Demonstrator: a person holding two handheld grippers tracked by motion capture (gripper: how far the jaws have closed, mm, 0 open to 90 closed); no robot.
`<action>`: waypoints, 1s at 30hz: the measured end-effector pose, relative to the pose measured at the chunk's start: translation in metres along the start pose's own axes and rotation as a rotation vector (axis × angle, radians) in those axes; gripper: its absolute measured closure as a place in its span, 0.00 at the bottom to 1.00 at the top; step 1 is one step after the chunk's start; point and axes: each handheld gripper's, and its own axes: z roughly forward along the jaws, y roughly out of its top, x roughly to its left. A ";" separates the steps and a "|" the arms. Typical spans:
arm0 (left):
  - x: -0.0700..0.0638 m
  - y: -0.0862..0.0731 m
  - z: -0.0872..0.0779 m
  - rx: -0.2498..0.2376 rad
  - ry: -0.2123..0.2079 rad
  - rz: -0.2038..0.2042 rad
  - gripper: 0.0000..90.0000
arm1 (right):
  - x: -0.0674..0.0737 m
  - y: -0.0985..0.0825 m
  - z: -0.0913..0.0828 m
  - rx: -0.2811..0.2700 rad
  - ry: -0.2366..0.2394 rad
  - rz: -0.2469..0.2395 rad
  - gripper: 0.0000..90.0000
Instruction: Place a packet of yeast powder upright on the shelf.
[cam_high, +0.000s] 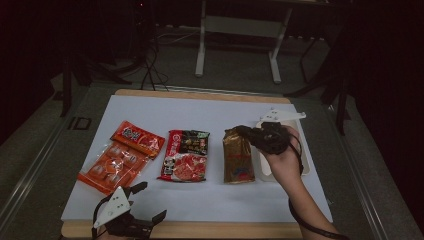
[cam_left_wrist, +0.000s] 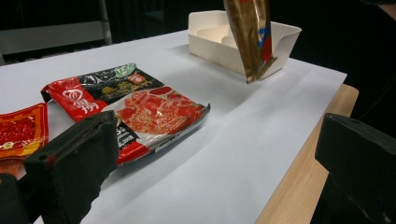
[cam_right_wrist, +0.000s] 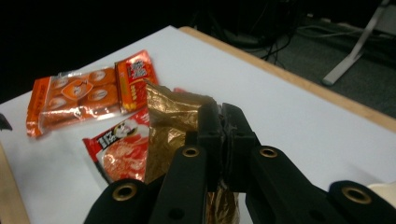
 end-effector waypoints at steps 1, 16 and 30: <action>0.000 0.000 0.000 0.001 -0.002 -0.003 0.00 | -0.002 0.002 -0.002 -0.005 -0.001 0.000 0.98; 0.001 -0.001 0.001 0.005 -0.003 -0.011 0.00 | -0.034 0.027 -0.032 -0.104 -0.047 0.004 0.98; 0.000 -0.001 0.003 0.007 -0.003 -0.007 0.00 | -0.071 0.041 -0.051 -0.128 -0.123 0.010 0.97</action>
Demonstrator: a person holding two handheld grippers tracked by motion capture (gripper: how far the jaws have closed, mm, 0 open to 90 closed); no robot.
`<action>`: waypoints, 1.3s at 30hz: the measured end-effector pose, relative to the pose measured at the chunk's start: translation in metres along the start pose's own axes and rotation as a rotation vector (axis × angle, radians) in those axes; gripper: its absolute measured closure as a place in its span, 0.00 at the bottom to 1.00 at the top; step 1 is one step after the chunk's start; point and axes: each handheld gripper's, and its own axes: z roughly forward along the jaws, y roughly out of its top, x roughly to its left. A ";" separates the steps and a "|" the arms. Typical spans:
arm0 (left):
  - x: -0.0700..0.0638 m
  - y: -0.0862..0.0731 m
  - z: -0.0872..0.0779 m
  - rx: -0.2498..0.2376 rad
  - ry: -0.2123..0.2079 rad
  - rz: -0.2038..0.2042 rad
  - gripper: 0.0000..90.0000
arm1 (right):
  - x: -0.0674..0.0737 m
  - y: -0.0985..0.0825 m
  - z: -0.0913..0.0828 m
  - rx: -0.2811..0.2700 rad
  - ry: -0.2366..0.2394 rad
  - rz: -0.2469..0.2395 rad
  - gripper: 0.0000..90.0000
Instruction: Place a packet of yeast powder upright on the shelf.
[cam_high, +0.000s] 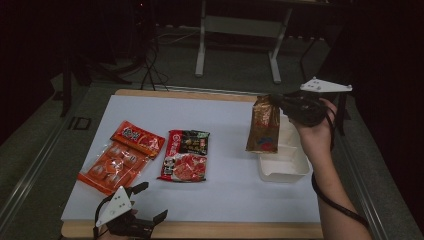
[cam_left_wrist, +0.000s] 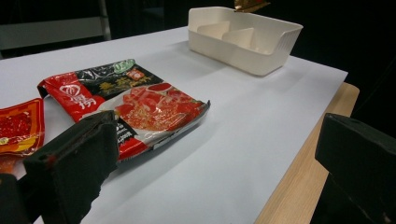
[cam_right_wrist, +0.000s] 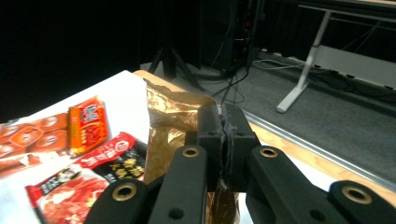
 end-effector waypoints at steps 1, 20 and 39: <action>0.000 0.000 0.000 -0.001 0.000 0.000 0.00 | -0.003 0.001 0.000 0.001 -0.003 0.001 0.97; -0.002 -0.001 -0.004 0.005 0.007 0.004 0.00 | -0.063 0.001 0.006 -0.031 -0.156 0.072 0.97; -0.002 -0.003 -0.006 0.013 0.015 -0.004 0.00 | -0.096 -0.011 0.035 -0.072 -0.180 0.047 0.97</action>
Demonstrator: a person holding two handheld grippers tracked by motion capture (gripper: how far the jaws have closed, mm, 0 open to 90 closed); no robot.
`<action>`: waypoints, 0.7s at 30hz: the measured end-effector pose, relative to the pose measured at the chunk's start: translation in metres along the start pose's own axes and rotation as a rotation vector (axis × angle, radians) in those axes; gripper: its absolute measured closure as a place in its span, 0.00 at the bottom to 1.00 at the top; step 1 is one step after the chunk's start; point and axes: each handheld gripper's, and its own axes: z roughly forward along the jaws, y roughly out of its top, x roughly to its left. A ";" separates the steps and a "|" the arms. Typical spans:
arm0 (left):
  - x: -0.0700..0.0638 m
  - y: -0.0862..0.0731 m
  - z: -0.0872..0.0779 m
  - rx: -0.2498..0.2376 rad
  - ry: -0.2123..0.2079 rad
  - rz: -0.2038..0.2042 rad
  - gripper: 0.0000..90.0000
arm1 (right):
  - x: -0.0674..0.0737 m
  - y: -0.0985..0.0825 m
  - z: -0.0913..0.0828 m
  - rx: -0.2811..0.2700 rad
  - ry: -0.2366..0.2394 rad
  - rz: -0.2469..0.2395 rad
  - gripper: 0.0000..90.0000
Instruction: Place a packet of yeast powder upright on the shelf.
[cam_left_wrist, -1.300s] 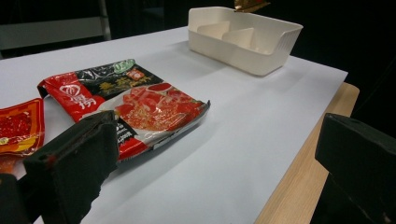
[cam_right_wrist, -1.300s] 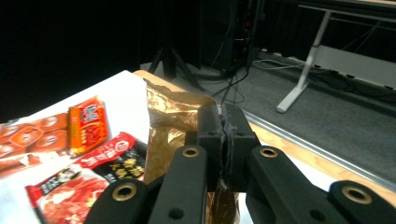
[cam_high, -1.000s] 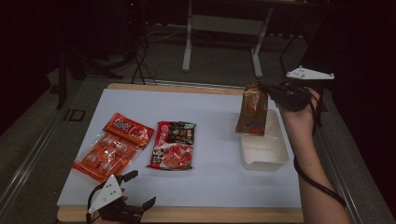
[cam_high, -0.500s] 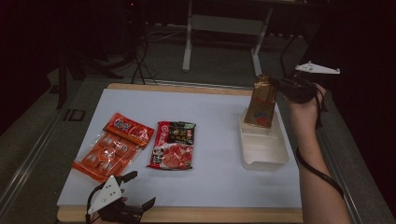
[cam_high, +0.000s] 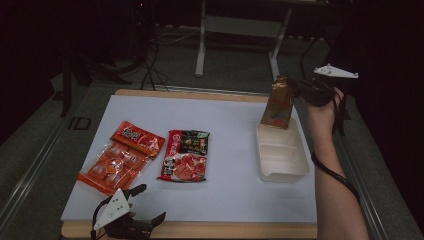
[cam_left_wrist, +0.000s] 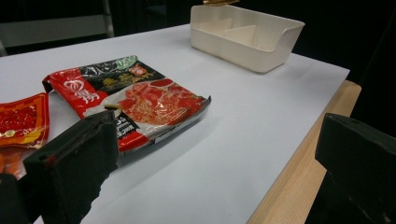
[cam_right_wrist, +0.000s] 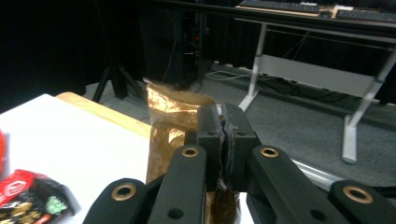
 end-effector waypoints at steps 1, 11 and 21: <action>0.000 0.000 0.000 0.000 0.001 0.001 0.00 | -0.002 -0.001 0.002 -0.003 0.005 0.004 0.97; 0.000 -0.002 0.000 0.004 0.003 -0.008 0.00 | -0.009 -0.020 0.019 -0.001 -0.006 -0.052 0.97; 0.001 -0.002 0.000 0.010 0.001 -0.015 0.00 | -0.017 -0.039 0.031 0.001 0.004 -0.031 0.97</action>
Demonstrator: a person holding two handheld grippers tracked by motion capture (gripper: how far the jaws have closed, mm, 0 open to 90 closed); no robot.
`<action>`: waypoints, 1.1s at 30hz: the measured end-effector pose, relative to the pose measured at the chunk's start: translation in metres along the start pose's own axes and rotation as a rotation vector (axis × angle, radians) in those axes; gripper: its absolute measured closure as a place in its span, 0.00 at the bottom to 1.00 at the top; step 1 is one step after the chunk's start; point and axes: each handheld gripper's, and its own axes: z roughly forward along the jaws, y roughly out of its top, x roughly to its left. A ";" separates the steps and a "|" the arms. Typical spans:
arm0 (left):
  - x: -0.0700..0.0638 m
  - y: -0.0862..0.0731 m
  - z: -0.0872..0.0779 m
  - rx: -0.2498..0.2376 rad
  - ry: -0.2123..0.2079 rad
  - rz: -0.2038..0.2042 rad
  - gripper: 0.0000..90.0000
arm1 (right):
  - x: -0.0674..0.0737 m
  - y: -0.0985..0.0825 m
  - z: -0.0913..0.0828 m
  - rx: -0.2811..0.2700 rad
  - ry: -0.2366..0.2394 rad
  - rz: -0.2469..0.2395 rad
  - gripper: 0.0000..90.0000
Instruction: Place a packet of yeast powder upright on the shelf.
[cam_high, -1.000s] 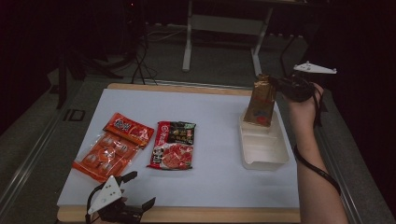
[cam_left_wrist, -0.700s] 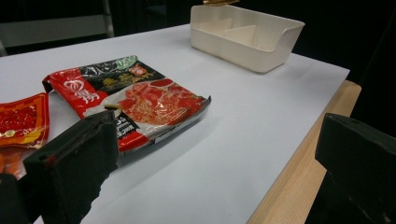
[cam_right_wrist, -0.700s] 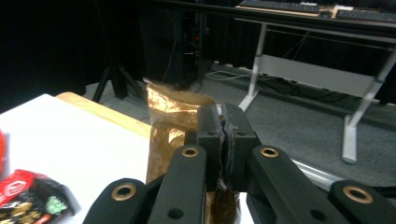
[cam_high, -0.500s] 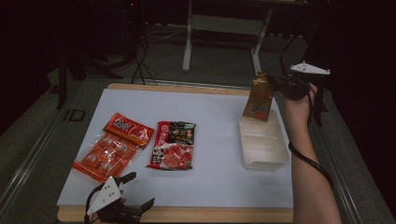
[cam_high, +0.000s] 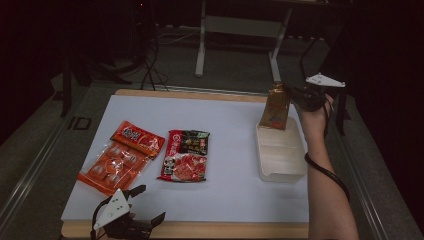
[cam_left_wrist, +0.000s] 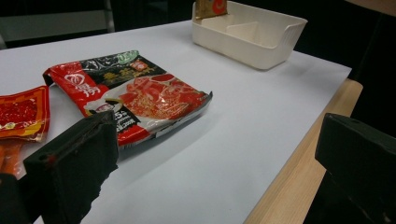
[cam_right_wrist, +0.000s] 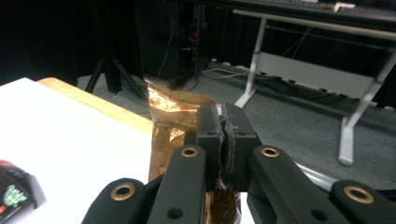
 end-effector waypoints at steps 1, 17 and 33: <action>0.000 0.000 0.000 0.001 0.001 0.001 0.00 | 0.000 -0.001 0.000 0.001 0.004 0.000 0.97; -0.001 0.001 0.001 0.000 0.000 0.009 0.00 | 0.005 -0.028 0.005 0.080 0.043 0.044 0.96; -0.001 0.001 0.001 0.000 -0.006 0.011 0.00 | 0.001 -0.031 -0.011 0.137 0.023 0.094 0.71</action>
